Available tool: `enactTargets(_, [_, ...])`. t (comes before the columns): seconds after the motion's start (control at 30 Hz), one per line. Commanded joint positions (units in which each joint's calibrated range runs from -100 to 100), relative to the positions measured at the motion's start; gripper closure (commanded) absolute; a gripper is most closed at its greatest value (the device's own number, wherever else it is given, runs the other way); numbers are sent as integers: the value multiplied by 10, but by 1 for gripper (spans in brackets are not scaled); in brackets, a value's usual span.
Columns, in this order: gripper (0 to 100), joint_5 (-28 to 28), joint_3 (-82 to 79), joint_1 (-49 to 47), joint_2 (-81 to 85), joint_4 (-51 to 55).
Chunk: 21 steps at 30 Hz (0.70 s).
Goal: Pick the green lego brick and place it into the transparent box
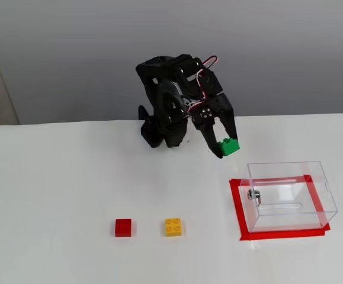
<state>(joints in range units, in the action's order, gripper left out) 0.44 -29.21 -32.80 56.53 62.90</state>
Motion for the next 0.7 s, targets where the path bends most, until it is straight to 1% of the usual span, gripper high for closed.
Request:
enactTargets(0.0, [87, 0, 13, -55, -25, -8])
enactTargets(0.13, [88, 1, 53, -92, -85, -8])
enactTargets(0.67, [88, 1, 289, -166, -392, -7])
